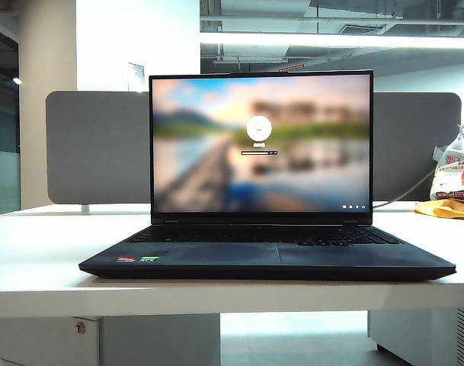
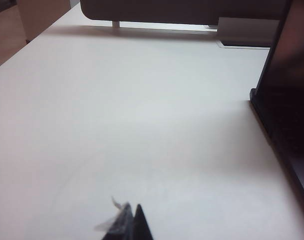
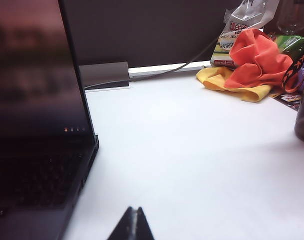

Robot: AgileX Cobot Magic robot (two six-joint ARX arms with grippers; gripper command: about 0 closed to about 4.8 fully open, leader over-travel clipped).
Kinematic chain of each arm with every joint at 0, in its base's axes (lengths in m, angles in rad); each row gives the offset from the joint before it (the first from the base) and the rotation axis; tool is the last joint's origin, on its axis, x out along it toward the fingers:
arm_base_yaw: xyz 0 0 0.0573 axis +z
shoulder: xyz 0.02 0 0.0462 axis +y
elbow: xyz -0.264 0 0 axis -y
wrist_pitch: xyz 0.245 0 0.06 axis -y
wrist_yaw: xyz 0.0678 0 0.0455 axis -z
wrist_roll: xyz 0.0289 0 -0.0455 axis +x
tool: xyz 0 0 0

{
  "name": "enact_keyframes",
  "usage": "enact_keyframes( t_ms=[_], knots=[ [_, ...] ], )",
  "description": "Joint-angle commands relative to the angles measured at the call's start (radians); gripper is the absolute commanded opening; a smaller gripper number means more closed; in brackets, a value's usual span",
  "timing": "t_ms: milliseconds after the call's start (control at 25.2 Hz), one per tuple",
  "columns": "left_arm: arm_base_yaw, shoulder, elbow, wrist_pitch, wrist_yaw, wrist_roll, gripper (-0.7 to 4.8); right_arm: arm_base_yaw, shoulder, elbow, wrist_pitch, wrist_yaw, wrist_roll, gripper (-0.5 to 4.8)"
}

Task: Open the lid of the laptop and use the keypad to enter the password "123".

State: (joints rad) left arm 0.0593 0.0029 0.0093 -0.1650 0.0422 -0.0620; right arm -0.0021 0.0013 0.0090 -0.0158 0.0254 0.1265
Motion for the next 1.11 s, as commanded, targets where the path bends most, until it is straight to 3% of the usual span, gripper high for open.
enact_keyframes(
  t_ms=[40,357,1112],
  knots=[
    [0.002,0.0,-0.002,-0.014,0.006,-0.001,-0.02,0.002,0.001,-0.004,-0.025,-0.002,-0.012,-0.05],
    [0.002,0.0,-0.002,-0.014,0.006,-0.001,-0.02,0.026,0.001,-0.004,-0.063,-0.002,-0.094,-0.05],
    [0.002,0.0,-0.002,-0.014,0.006,-0.001,-0.02,0.032,0.001,-0.004,-0.062,-0.002,-0.093,-0.05]
  ],
)
